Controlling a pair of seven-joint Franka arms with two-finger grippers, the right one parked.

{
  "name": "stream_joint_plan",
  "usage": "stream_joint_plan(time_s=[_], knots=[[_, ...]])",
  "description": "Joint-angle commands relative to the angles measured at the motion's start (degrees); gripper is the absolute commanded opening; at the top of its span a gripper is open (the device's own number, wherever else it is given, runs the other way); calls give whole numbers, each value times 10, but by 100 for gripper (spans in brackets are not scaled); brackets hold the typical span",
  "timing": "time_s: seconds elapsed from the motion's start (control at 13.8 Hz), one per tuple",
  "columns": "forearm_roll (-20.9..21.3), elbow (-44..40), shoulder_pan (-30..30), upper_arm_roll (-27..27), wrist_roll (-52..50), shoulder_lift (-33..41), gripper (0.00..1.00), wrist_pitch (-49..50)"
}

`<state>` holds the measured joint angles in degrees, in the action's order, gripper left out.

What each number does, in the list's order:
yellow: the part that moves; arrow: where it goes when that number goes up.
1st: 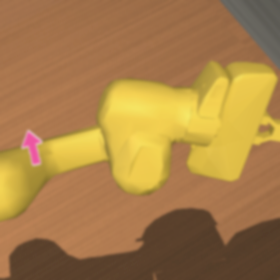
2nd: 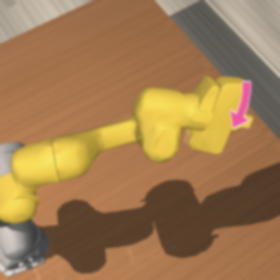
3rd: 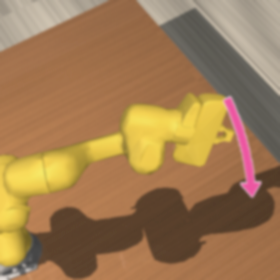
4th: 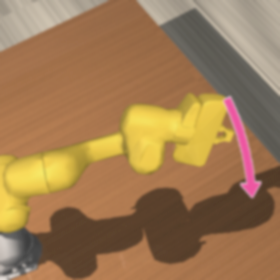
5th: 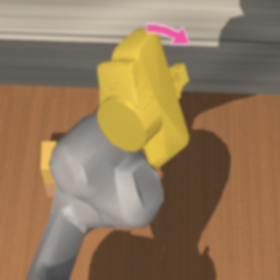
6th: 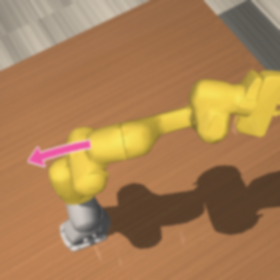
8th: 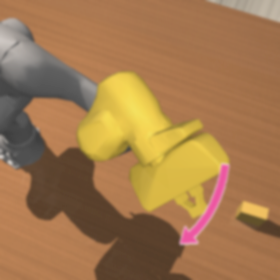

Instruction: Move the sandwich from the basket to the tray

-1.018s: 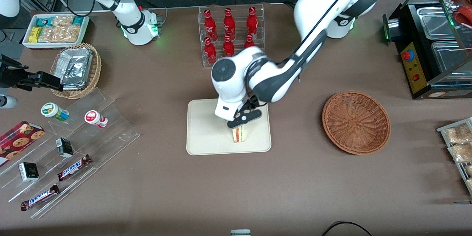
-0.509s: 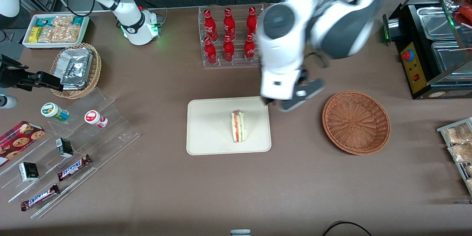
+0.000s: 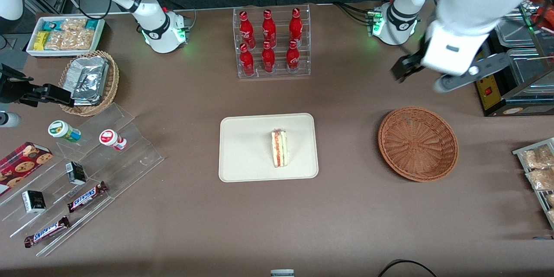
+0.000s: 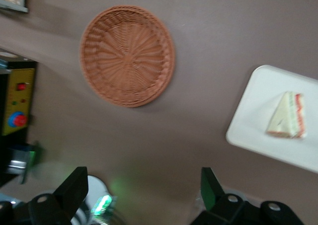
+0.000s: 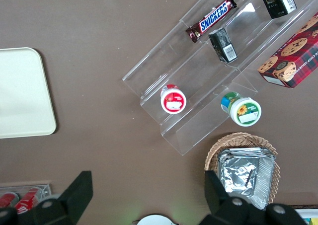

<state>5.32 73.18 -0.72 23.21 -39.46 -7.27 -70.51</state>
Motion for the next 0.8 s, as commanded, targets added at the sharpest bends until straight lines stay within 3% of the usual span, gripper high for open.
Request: stream_joint_plan(time_s=[0.0,0.36,0.51,0.73], knots=[[-43,32,-3,-90,129,50,100,14],[-68,100,4,-227,351,118,100,28],[-66,116,5,-259,389,128,100,27],[-66,118,5,-265,402,124,100,22]])
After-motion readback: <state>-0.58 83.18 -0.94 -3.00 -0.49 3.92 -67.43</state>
